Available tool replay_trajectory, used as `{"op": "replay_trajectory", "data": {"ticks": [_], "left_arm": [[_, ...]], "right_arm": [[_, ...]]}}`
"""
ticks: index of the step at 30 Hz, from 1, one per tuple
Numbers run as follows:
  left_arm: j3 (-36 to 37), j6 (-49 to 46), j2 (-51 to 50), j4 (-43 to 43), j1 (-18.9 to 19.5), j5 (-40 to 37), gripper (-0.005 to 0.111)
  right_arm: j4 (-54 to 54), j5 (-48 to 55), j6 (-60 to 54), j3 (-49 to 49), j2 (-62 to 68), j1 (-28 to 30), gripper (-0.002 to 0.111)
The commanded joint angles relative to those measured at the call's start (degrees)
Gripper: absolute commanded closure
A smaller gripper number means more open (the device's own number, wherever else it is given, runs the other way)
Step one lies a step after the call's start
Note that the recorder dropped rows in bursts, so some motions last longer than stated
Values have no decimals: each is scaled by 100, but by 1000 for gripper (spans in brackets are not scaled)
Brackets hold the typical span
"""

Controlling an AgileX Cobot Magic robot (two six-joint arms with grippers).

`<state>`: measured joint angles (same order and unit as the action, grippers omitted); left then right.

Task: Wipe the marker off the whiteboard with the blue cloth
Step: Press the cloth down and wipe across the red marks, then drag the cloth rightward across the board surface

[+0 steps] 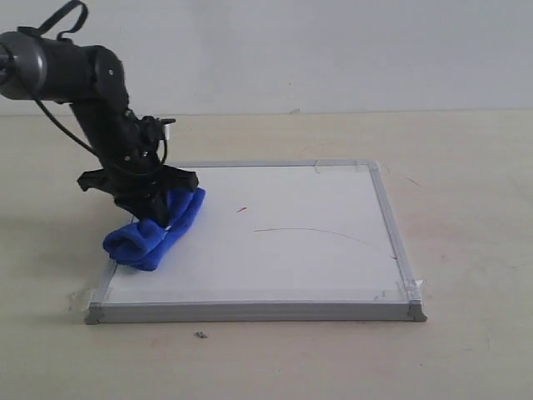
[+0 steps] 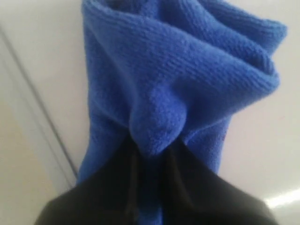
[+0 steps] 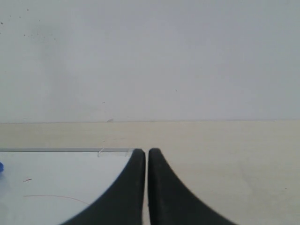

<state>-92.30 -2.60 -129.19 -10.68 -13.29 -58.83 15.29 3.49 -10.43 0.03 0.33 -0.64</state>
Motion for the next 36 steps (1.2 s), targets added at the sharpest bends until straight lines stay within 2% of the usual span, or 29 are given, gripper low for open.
{"op": "replay_trajectory", "data": {"ticks": [1,3,6,10,13,15,18,19,22,24,26,27,29,33,36], "left_arm": [[703,-465,-328,-10,70,-260,102],[746,-679,-328,-344,-180,83,102],[547,-691,-328,-355,-691,439,102],[-161,-691,-341,-581,-1206,659,102],[-825,-773,-487,-1050,-1451,652,102],[-1197,-740,-620,-947,-1523,648,102],[-1699,-54,-885,149,-1489,493,102],[-1845,166,-971,848,-1436,273,102],[-1973,526,-1102,2263,-1128,-223,102],[-1993,898,-1105,2587,-895,-371,102],[-1993,968,-1078,2090,-625,-442,102],[-2003,692,-1050,1636,-540,-469,102],[-2003,189,-1041,952,-543,-504,102],[-2003,-301,-1065,119,-1042,-433,102],[-2003,-1070,-1170,-992,-1602,-362,102]], "right_arm": [[-23,-25,-46,-3,-33,11,109],[-23,-25,-46,-3,-33,11,109],[-23,-25,-46,-3,-33,11,109],[-23,-25,-46,-3,-33,11,109],[-23,-25,-46,-3,-33,11,109],[-23,-25,-46,-3,-33,11,109],[-23,-25,-46,-3,-33,11,109],[-23,-25,-46,-3,-33,11,109],[-23,-25,-46,-3,-33,11,109],[-23,-25,-46,-3,-33,11,109],[-23,-25,-46,-3,-33,11,109],[-23,-25,-46,-3,-33,11,109],[-23,-25,-46,-3,-33,11,109],[-23,-25,-46,-3,-33,11,109],[-23,-25,-29,-3,-33,11,109]]}}
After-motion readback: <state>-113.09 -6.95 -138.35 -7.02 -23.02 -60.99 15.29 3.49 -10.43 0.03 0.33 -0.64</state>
